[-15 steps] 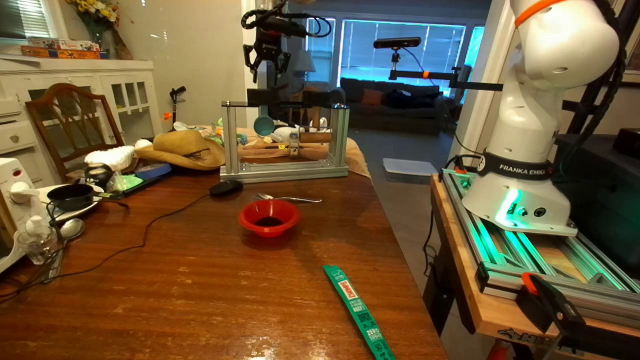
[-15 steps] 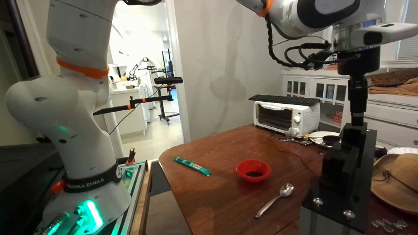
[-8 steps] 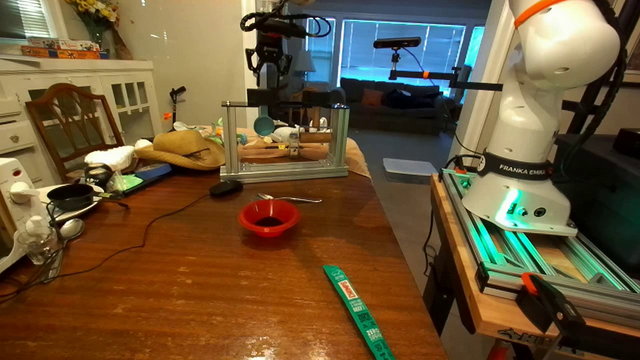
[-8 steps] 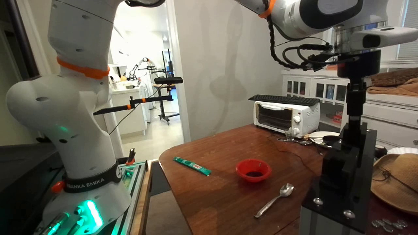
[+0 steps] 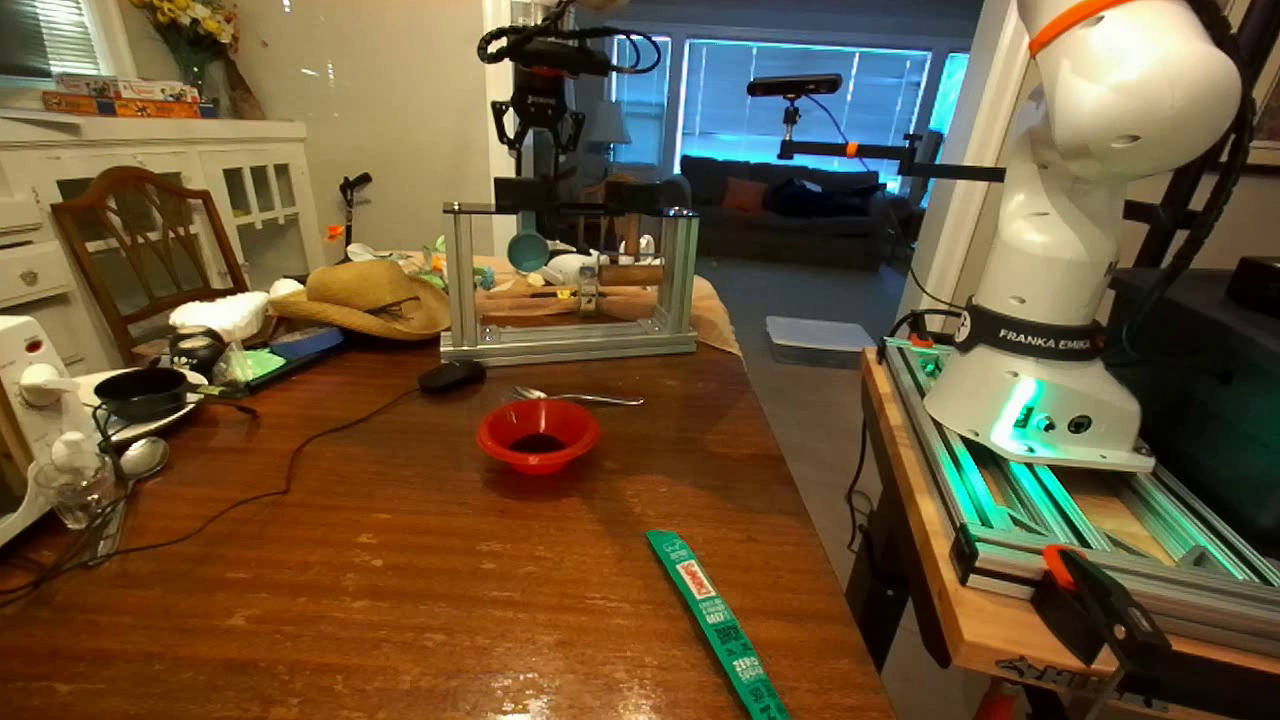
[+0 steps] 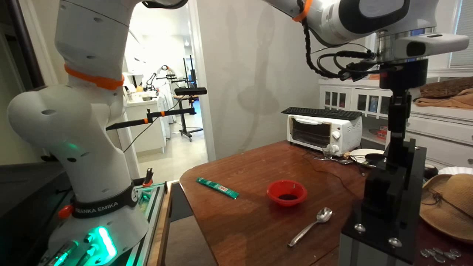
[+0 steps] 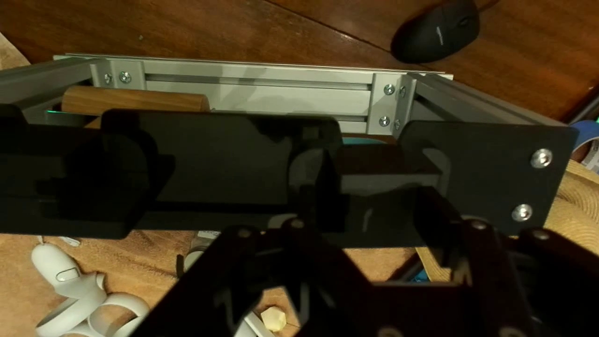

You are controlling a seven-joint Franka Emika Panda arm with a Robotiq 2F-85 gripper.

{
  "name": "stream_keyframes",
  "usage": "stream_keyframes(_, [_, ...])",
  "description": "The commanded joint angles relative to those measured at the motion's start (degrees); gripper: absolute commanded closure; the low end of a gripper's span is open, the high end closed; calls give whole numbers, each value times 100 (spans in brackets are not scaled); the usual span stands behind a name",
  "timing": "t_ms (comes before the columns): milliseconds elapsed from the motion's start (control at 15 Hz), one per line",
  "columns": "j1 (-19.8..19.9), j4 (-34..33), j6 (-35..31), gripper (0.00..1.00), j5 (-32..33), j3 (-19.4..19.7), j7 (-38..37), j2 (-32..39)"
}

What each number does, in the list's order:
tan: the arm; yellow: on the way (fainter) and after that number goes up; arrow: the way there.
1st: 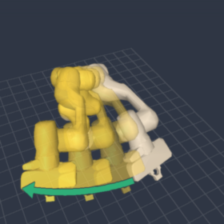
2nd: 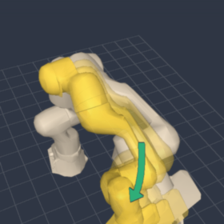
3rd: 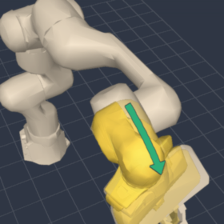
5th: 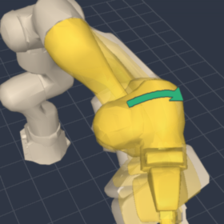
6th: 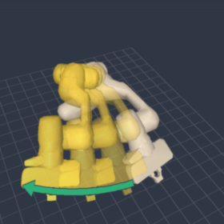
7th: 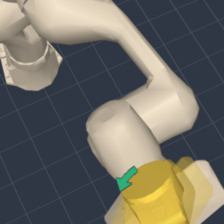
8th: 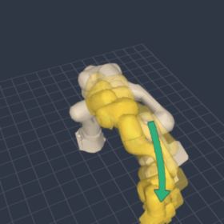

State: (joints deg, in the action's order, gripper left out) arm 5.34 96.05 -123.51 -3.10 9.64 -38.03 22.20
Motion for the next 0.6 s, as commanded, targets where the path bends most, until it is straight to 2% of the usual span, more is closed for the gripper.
stream_keyframes(0, [-12,-181,157,43,-47,22,-36,130])
stream_keyframes(533, [7,-413,244,44,-71,12,2,260])
